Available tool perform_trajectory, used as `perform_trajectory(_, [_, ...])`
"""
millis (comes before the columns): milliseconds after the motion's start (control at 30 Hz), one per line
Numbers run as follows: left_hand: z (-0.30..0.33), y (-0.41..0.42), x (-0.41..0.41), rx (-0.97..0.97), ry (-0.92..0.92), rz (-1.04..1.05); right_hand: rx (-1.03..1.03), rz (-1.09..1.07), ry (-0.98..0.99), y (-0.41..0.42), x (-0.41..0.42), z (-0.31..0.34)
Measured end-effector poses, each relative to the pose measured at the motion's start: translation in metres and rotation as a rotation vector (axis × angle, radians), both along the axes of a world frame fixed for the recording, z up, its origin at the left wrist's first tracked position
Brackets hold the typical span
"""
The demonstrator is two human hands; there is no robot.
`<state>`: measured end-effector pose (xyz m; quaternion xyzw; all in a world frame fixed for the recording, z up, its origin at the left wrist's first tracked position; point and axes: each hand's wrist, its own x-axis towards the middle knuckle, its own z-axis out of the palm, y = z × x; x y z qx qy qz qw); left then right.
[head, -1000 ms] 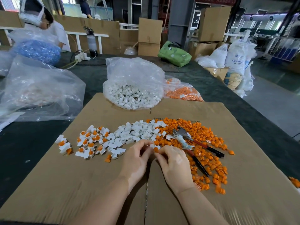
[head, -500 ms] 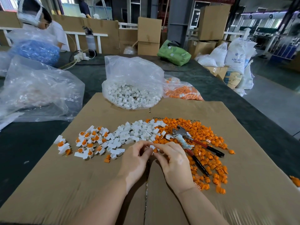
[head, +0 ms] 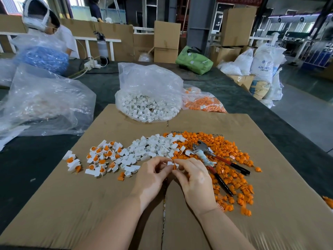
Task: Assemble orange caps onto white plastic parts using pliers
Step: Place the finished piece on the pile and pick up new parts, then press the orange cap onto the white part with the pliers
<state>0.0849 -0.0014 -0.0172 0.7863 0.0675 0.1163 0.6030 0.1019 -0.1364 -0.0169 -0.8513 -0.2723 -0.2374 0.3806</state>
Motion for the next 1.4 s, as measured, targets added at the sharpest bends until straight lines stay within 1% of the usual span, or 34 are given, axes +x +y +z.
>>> perform_trajectory(200, [0.000,0.002,0.000,0.001,0.000,-0.023,0.001,-0.003,-0.006,0.000,0.000,0.000])
perform_trajectory(367, [-0.001,0.002,0.000,-0.005,0.003,-0.029,-0.038,-0.021,-0.012,-0.001,0.001,-0.002])
perform_trajectory(433, [0.000,0.001,0.000,-0.047,0.000,-0.019,-0.068,-0.083,-0.030,-0.002,0.001,-0.003])
perform_trajectory(533, [0.000,0.001,0.002,-0.114,0.014,0.024,-0.097,-0.279,-0.044,-0.012,0.006,0.002])
perform_trajectory(567, [0.000,0.001,0.003,-0.125,0.028,0.037,-0.130,-0.363,-0.008,-0.017,0.010,0.005])
perform_trajectory(600, [0.000,0.001,0.003,-0.125,0.044,0.045,-0.200,-0.450,0.068,-0.023,0.015,0.009])
perform_trajectory(667, [0.000,0.001,0.005,-0.110,0.061,0.050,-0.405,-0.615,0.270,-0.036,0.025,0.014])
perform_trajectory(733, [0.000,0.002,0.007,-0.108,0.068,0.052,-0.537,-0.664,0.459,-0.046,0.035,0.018])
perform_trajectory(800, [-0.001,0.002,0.010,-0.135,0.085,0.066,-0.580,-0.633,0.611,-0.051,0.042,0.021])
perform_trajectory(833, [-0.001,0.002,0.011,-0.158,0.094,0.074,-0.607,-0.616,0.642,-0.053,0.044,0.023])
perform_trajectory(867, [-0.001,0.002,0.013,-0.180,0.103,0.080,-0.639,-0.603,0.634,-0.053,0.046,0.024])
perform_trajectory(967, [0.000,0.003,0.015,-0.235,0.120,0.094,-0.703,-0.591,0.521,-0.051,0.046,0.026])
perform_trajectory(1033, [0.001,0.003,0.016,-0.277,0.128,0.106,-0.670,-0.586,0.471,-0.050,0.044,0.029])
perform_trajectory(1100, [0.003,0.003,0.019,-0.374,0.146,0.126,-0.627,-0.557,0.446,-0.048,0.042,0.036])
perform_trajectory(1167, [0.008,0.004,0.021,-0.542,0.158,0.149,-0.568,-0.485,0.438,-0.043,0.039,0.047])
perform_trajectory(1233, [0.012,0.006,0.023,-0.611,0.174,0.168,-0.511,-0.363,0.454,-0.036,0.033,0.058])
perform_trajectory(1300, [0.016,0.008,0.025,-0.630,0.170,0.157,-0.434,-0.211,0.547,-0.026,0.027,0.066])
perform_trajectory(1400, [0.022,0.008,0.028,-0.636,0.145,0.155,-0.252,-0.002,0.815,-0.016,0.017,0.073])
